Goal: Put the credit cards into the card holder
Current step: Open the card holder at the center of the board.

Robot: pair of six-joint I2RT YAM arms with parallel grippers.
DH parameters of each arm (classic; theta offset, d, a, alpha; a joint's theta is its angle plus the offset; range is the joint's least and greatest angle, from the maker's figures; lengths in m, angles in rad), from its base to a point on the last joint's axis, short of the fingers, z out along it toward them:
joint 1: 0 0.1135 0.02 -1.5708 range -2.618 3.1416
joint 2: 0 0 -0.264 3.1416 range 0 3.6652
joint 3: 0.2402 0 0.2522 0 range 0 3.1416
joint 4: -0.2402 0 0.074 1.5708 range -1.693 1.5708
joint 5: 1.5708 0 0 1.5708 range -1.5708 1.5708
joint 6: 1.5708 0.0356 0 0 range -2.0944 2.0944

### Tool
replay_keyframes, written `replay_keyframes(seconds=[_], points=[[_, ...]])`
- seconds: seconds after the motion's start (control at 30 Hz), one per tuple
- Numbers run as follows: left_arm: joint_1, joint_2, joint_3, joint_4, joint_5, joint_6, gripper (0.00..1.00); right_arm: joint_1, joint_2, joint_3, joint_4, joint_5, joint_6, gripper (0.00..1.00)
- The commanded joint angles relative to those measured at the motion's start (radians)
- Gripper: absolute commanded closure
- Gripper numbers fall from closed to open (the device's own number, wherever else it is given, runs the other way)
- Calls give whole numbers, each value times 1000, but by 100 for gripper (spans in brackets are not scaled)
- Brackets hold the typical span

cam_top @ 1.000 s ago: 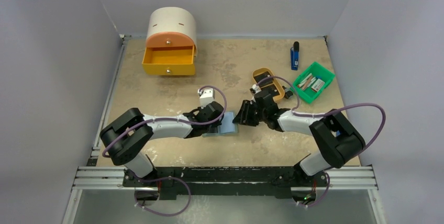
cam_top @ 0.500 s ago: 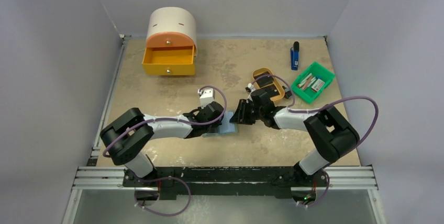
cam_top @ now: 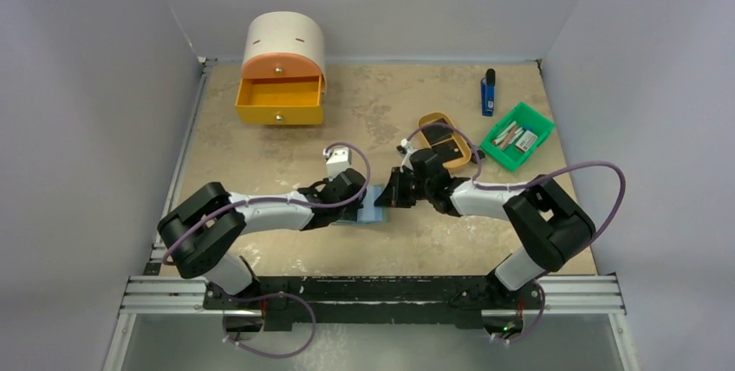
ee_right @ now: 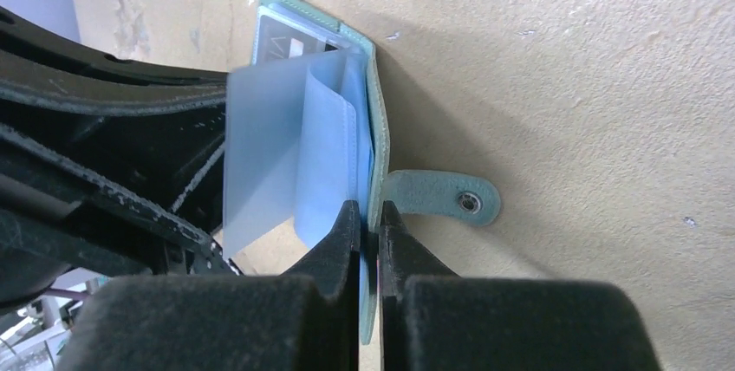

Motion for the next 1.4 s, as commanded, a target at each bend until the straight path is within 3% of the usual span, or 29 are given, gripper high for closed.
replay_keyframes(seconds=[0.0, 0.43, 0.6, 0.9, 1.0, 1.1, 1.23, 1.37], points=[[29, -85, -21, -118, -32, -7, 95, 3, -59, -14, 21, 0, -10, 100], [48, -261, 29, -290, -150, 10, 90, 3, -70, -24, 3, 21, -12, 100], [46, -294, 20, -214, -78, 23, 89, 2, -61, -29, 6, 18, -13, 100], [46, -33, 70, -25, 152, 42, 96, 3, -60, -28, -12, 39, -15, 100], [46, 16, 74, 9, 174, 35, 98, 3, -110, -26, -85, 67, -29, 73], [46, 33, 77, 25, 182, 31, 98, 2, -187, -33, -157, 113, -49, 54], [46, 49, 97, 29, 189, 38, 97, 2, -323, -31, -291, 164, -98, 46], [46, 66, 103, 42, 201, 33, 97, 4, -453, -33, -335, 106, -164, 51]])
